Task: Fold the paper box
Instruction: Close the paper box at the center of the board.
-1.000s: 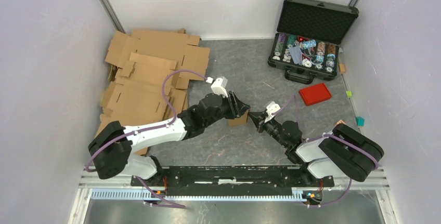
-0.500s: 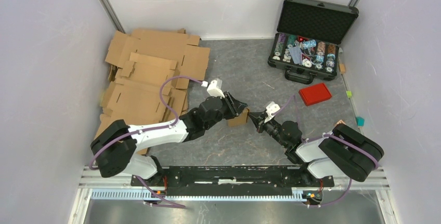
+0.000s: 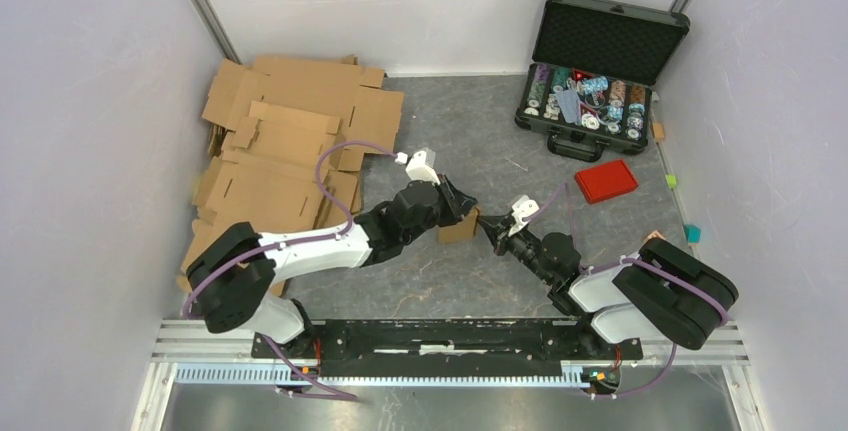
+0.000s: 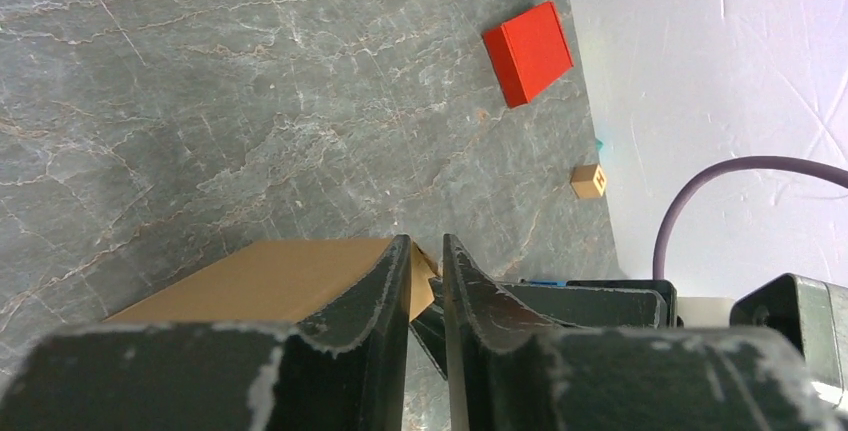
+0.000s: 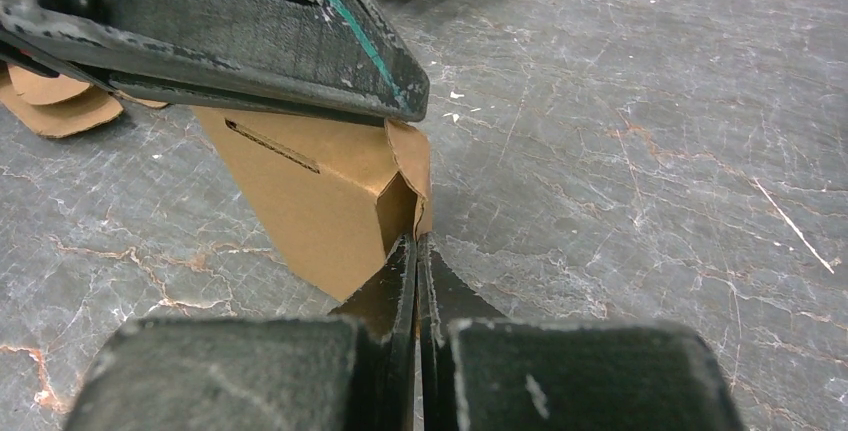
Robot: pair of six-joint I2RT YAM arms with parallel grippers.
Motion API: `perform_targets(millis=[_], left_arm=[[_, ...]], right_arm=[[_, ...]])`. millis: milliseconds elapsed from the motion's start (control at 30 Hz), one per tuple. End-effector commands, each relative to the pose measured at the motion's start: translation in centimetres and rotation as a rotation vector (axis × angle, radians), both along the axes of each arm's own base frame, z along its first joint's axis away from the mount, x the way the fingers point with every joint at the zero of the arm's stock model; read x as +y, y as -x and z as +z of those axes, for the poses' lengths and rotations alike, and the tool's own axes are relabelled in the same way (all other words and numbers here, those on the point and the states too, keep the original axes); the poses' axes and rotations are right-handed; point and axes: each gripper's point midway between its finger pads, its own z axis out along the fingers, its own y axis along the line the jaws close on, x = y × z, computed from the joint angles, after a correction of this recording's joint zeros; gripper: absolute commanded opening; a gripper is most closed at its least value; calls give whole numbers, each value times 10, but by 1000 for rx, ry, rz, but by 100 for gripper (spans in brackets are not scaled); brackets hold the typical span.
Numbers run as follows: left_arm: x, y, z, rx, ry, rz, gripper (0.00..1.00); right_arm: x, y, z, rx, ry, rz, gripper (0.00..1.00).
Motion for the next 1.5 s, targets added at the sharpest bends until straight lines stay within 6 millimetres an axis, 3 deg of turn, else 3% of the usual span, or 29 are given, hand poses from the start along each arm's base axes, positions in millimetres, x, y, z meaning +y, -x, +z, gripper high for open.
perform_targets(millis=[0,100,167,433,600,833,1300,1467], left_arm=[[-3,0,-9,1,-105,-36,22],[-4,0,-12,8,-134,-48,9],[-6,1,-13,13,-148,-59,8],[-8,3,-18,22,-149,-75,19],[0,4,-23,16,-170,-69,15],[12,9,-32,20,-191,-57,24],[20,13,-39,-5,-247,-94,18],[21,13,-39,-1,-265,-106,22]], right_arm=[[0,6,-7,26,9,14,0],[-1,6,-7,24,8,11,0],[-2,6,-7,24,7,5,0],[-6,5,-8,35,-9,-17,0],[-9,6,-6,22,-14,-23,0],[-8,5,-6,19,-7,-22,0],[-2,1,-7,11,36,19,0],[0,1,-6,13,30,40,0]])
